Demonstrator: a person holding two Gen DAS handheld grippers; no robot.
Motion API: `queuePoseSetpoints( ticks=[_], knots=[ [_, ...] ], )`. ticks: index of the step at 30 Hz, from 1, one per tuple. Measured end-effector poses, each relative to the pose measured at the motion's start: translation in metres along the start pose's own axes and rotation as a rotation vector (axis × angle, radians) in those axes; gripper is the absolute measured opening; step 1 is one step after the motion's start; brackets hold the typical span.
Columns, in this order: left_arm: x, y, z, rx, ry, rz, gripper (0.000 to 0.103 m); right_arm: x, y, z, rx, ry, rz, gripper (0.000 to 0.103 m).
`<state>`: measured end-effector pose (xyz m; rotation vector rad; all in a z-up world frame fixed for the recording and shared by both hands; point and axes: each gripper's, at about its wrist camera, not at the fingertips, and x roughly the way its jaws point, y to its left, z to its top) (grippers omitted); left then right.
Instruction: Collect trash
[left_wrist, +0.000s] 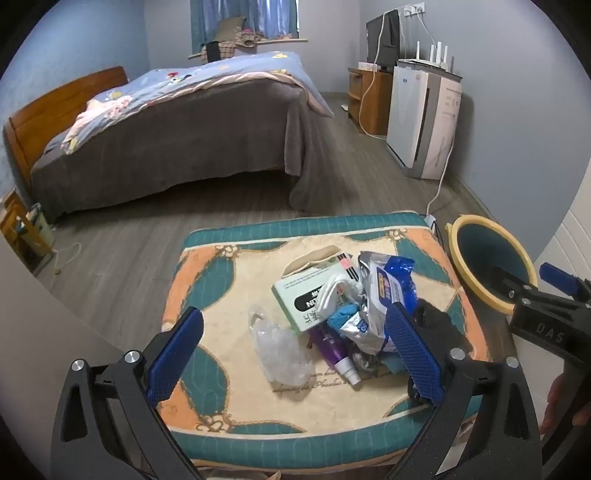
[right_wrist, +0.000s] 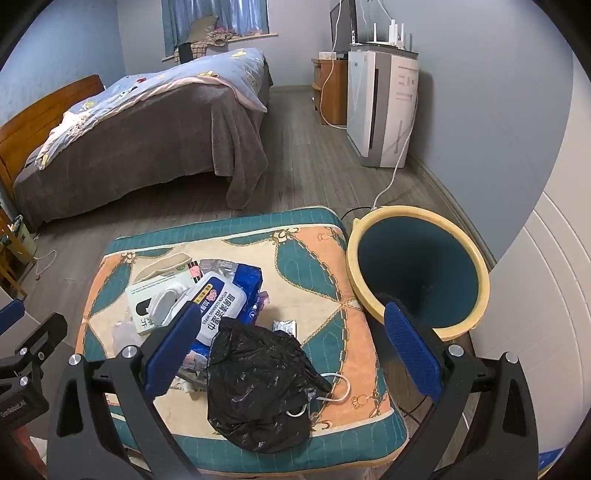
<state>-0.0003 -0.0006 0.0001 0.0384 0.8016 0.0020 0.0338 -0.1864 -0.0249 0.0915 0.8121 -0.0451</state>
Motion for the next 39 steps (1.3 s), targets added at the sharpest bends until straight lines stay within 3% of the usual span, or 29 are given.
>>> queuePoseSetpoints(
  ticks=[39],
  knots=[
    [0.0026, -0.0049, -0.0063, 0.014, -0.003, 0.003, 0.098, 0.0049, -0.0028, -0.0016, 0.008, 0.024, -0.013, 0.098]
  ],
)
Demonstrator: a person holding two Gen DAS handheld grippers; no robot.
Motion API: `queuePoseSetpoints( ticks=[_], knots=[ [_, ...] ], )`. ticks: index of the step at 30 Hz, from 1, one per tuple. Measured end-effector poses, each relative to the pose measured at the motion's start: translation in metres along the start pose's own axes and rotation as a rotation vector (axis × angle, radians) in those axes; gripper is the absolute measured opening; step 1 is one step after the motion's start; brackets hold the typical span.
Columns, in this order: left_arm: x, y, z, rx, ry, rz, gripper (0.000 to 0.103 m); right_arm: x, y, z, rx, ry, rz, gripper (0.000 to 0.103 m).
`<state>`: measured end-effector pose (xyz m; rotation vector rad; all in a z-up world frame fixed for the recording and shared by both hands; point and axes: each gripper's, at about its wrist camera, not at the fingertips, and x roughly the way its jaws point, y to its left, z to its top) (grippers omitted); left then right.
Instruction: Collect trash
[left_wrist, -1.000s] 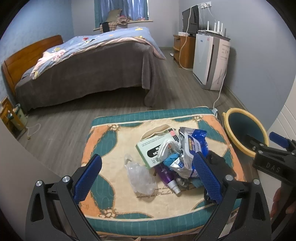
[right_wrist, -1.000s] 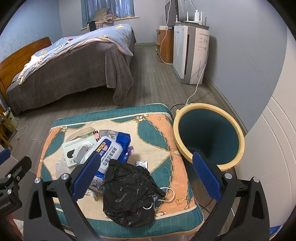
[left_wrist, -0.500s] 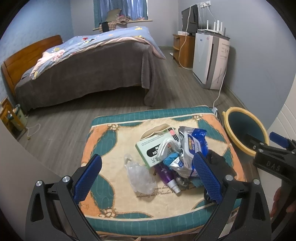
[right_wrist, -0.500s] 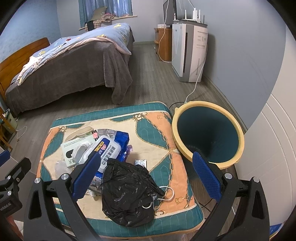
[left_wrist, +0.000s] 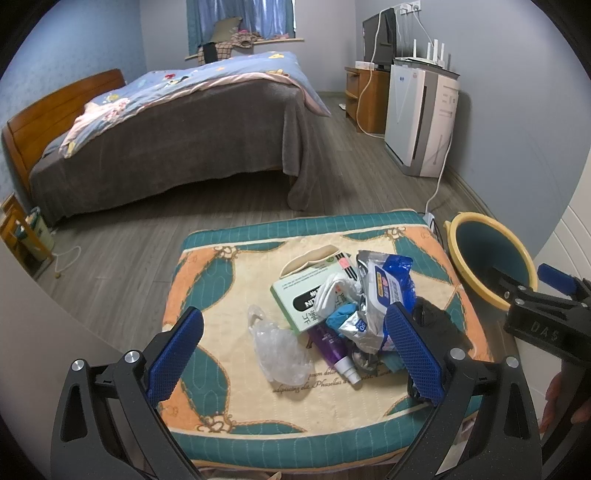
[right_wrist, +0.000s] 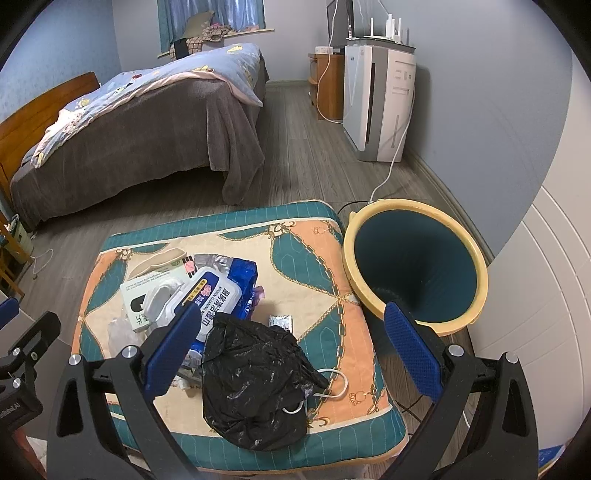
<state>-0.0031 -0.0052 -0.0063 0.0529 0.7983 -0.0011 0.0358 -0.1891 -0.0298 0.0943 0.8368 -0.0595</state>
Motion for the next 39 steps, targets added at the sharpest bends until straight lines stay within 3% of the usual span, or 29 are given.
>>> queuePoseSetpoints(
  ticks=[33, 39],
  knots=[
    [0.009, 0.002, -0.006, -0.011, 0.01, -0.009, 0.098, 0.01, -0.004, -0.005, -0.008, 0.053, -0.031, 0.098],
    [0.024, 0.005, 0.011, -0.006, 0.025, 0.008, 0.098, 0.033, -0.028, -0.003, 0.078, 0.136, -0.017, 0.097]
  ],
)
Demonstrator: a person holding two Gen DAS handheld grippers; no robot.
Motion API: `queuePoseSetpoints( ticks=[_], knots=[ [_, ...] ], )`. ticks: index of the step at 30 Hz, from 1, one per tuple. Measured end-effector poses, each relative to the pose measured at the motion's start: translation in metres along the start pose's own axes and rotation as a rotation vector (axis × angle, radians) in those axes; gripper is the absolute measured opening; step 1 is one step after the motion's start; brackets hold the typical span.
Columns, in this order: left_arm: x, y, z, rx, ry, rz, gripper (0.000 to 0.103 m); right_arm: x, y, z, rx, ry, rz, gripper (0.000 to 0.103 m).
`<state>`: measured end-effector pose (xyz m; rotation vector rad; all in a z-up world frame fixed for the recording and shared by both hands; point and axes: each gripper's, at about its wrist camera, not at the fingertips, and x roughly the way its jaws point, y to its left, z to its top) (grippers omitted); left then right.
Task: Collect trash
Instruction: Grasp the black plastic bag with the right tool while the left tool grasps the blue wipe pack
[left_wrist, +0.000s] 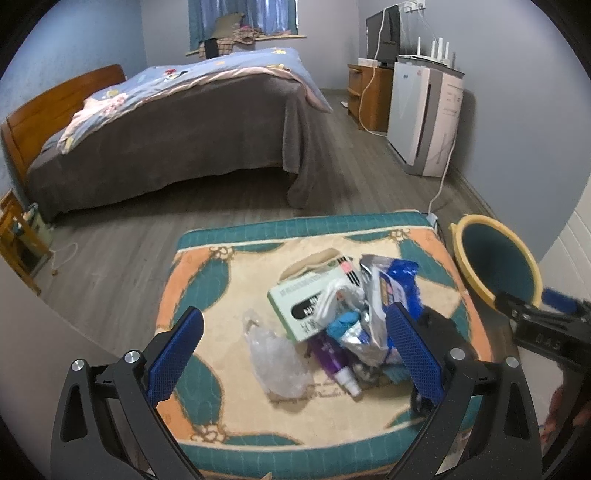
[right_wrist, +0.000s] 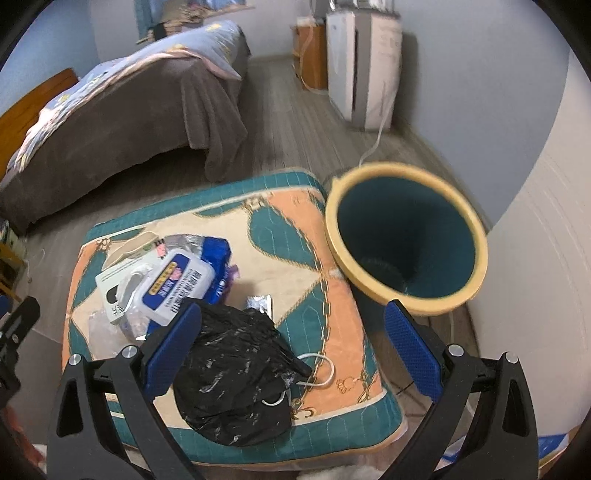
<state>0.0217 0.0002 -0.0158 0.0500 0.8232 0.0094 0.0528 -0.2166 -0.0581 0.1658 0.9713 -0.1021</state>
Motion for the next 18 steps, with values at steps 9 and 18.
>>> queuePoseSetpoints(
  ticks=[9, 18],
  knots=[
    [0.034, 0.011, 0.014, -0.033, 0.061, 0.045, 0.098, 0.019, 0.013, -0.007, -0.025, 0.072, 0.099, 0.097],
    [0.035, 0.017, 0.013, -0.023, 0.063, 0.025, 0.098, 0.054, 0.077, -0.039, -0.216, 0.241, 0.177, 0.046]
  ],
)
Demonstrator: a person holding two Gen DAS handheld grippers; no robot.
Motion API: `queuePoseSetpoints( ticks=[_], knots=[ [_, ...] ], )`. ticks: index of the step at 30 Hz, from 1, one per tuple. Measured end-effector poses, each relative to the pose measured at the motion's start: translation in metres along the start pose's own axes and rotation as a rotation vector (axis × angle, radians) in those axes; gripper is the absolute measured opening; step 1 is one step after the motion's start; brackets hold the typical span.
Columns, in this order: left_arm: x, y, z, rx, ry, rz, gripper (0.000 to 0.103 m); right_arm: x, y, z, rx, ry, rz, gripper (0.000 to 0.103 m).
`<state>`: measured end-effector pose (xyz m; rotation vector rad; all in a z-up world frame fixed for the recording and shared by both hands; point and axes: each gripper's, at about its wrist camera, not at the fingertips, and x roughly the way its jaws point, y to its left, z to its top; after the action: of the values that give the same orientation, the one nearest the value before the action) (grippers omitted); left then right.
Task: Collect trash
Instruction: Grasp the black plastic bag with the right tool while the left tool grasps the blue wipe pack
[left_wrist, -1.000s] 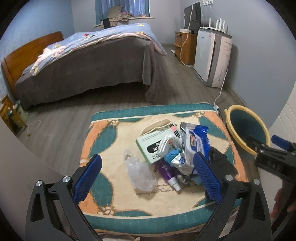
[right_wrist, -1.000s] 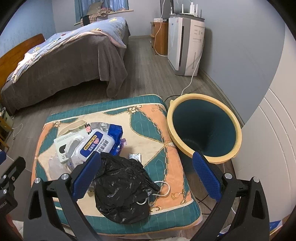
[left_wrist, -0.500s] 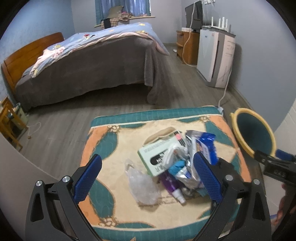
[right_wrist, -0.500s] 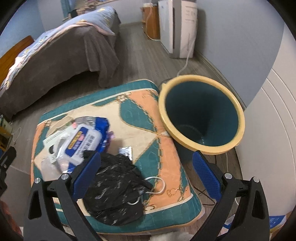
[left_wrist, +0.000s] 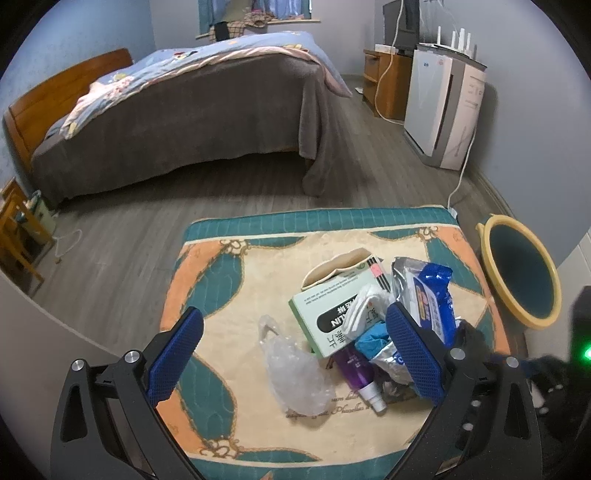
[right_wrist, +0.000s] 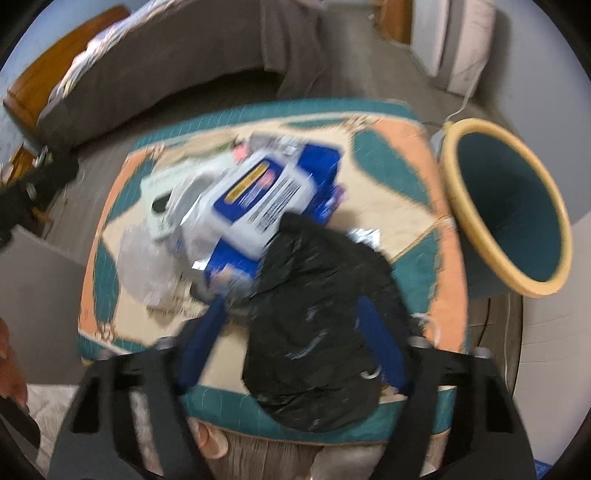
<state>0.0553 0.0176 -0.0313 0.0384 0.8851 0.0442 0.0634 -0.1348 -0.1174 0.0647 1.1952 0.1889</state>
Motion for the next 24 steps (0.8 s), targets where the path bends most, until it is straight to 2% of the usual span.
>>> queuePoseSetpoints(
  ticks=[1, 2, 3, 5, 8, 12, 16, 18, 21, 24],
  knots=[
    [-0.001, 0.0, 0.0, 0.006, -0.002, -0.002, 0.098, 0.002, 0.003, -0.001, -0.012, 0.018, -0.012, 0.034],
    [-0.001, 0.001, -0.001, 0.014, -0.003, -0.005, 0.098, 0.002, 0.003, -0.001, -0.014, 0.024, -0.023, 0.017],
    [-0.001, 0.001, -0.001, 0.016, -0.003, -0.009, 0.098, -0.003, 0.001, 0.0, -0.002, 0.019, -0.034, 0.009],
    [0.0, 0.001, -0.001, 0.014, 0.007, -0.03, 0.098, -0.014, -0.004, 0.004, 0.015, -0.001, -0.048, 0.005],
    [0.005, -0.004, 0.002, 0.031, 0.033, -0.079, 0.098, -0.043, -0.016, 0.022, 0.006, -0.057, -0.074, 0.004],
    [0.011, -0.027, 0.005, 0.119, 0.016, -0.093, 0.098, -0.076, -0.028, 0.054, -0.027, -0.166, -0.097, 0.004],
    [0.024, -0.05, 0.002, 0.173, 0.033, -0.15, 0.098, -0.088, -0.039, 0.075, -0.053, -0.238, -0.074, 0.004],
    [0.031, -0.064, 0.0, 0.209, 0.058, -0.187, 0.098, -0.084, -0.046, 0.079, -0.038, -0.246, -0.061, 0.004],
    [0.042, -0.083, -0.002, 0.248, 0.087, -0.227, 0.097, -0.072, -0.062, 0.087, 0.035, -0.214, 0.002, 0.004],
    [0.055, -0.093, -0.003, 0.249, 0.122, -0.247, 0.096, -0.07, -0.071, 0.089, 0.049, -0.212, 0.009, 0.004]
  ],
)
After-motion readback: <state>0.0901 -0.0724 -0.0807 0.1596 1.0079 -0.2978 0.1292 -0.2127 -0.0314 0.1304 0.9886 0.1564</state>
